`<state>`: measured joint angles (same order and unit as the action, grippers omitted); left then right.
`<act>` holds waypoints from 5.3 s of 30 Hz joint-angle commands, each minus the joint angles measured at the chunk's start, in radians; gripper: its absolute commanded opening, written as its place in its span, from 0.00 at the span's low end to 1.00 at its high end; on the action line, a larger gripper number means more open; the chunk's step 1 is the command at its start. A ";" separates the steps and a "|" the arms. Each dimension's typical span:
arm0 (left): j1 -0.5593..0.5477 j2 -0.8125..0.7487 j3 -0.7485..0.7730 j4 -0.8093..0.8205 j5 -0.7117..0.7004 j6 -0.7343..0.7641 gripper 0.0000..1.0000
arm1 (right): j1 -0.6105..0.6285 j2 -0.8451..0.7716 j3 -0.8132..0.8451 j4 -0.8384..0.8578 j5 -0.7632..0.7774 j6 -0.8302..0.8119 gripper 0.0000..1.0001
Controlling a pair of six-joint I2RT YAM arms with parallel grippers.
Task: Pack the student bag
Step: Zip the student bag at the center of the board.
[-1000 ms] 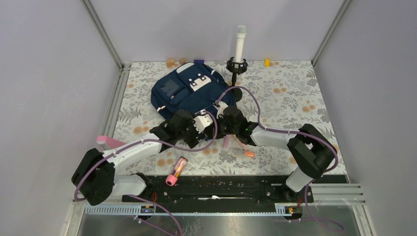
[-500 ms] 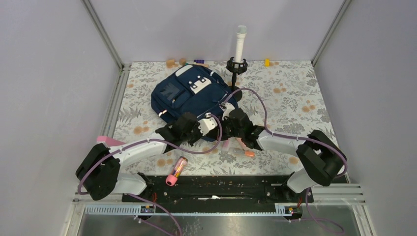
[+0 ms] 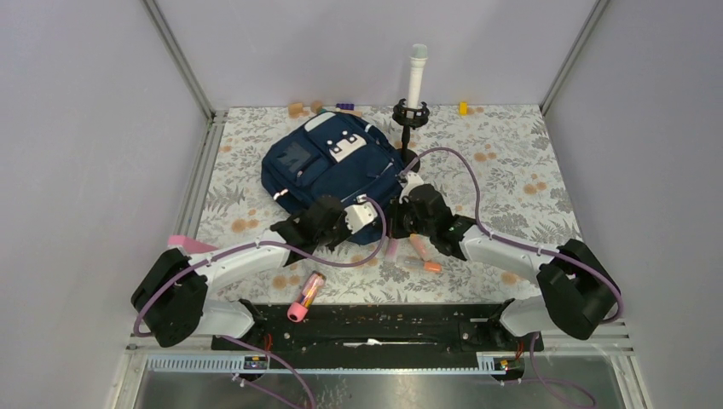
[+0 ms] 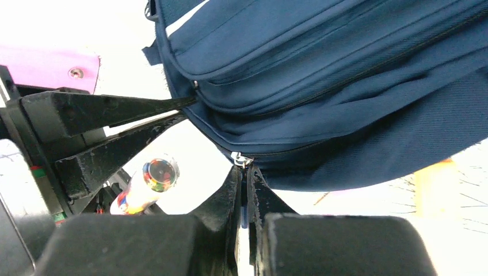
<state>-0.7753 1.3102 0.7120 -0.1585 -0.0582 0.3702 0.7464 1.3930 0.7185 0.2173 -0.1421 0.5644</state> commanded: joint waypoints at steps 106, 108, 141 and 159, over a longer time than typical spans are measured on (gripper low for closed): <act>0.103 -0.032 0.152 -0.314 -0.135 -0.043 0.00 | -0.229 0.117 0.059 -0.009 -0.036 -0.046 0.00; 0.116 -0.040 0.152 -0.319 -0.146 -0.044 0.00 | -0.240 0.138 0.076 -0.009 -0.039 -0.052 0.00; 0.171 -0.282 0.109 -0.197 -0.210 -0.063 0.81 | -0.249 0.155 -0.057 0.148 -0.163 0.024 0.00; -0.035 0.150 0.361 -0.066 0.036 -0.140 0.92 | -0.202 0.128 -0.085 0.163 -0.161 0.024 0.00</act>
<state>-0.7990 1.3964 0.9989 -0.2604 -0.0475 0.2283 0.5312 1.5753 0.6559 0.4198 -0.2974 0.6060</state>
